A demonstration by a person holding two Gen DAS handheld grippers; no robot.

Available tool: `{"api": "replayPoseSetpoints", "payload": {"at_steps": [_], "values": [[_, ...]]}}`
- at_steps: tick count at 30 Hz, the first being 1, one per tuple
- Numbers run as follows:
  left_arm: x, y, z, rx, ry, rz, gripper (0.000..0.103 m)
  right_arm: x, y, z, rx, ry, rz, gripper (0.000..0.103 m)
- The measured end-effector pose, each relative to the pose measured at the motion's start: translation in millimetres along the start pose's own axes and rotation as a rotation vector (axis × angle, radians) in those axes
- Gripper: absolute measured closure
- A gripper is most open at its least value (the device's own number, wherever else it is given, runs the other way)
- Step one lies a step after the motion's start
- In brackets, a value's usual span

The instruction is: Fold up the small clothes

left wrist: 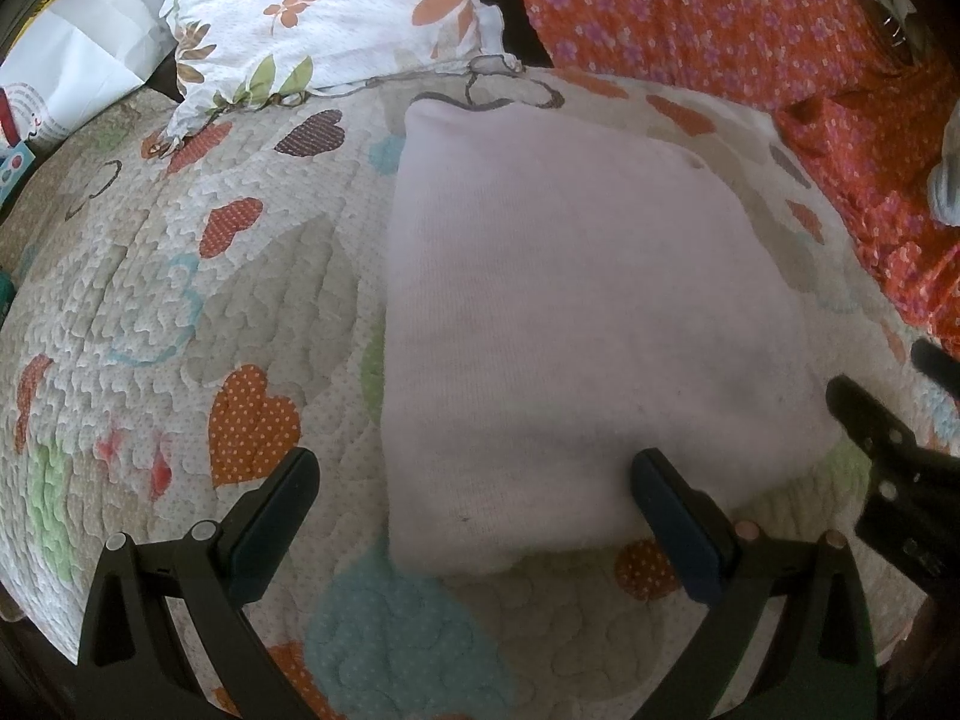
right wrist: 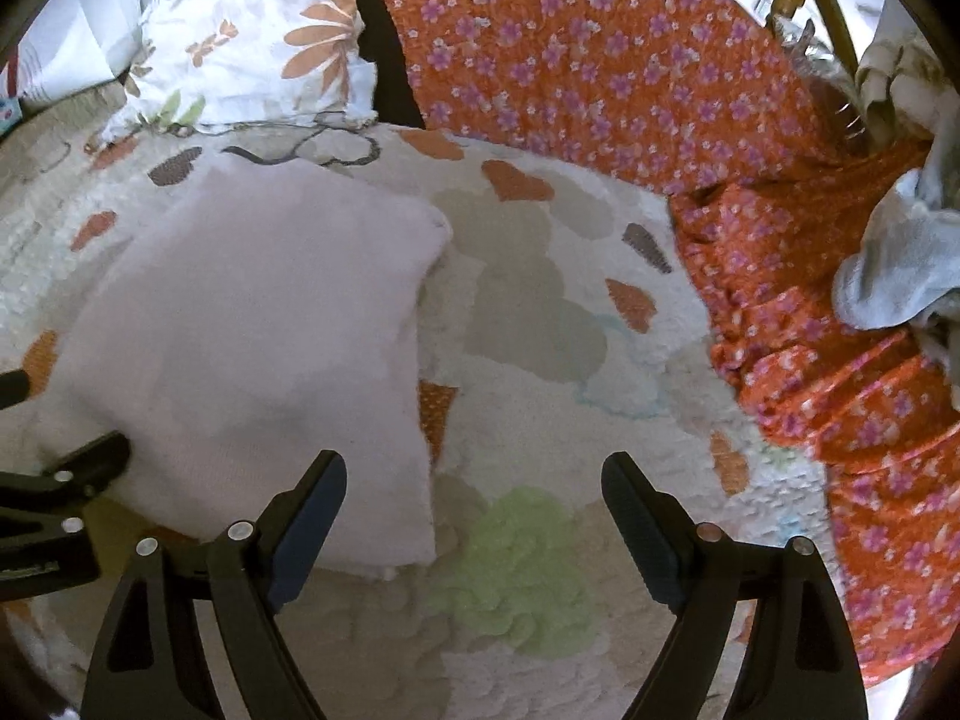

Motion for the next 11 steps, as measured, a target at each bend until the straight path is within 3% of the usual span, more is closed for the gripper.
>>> {"api": "replayPoseSetpoints", "payload": {"at_steps": [3,11], "values": [[-1,-1,-1,0.006,-0.009,-0.003,0.0,0,-1,-1,-0.079,0.018,0.027,0.013],[-2,-8,-14,0.007,-0.059,0.044,0.0,2,-6,3,-0.067,0.028,0.049,0.013]]}}
Point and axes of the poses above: each gripper's, at about its wrist camera, not at the fingertips, and z roughly the way its jaws point, y to its left, x to its underside, the point moved 3 cm from there along z, roughly the way its jaws point, and after that the axes turned 7 degrees about y, right-handed, at the moved point
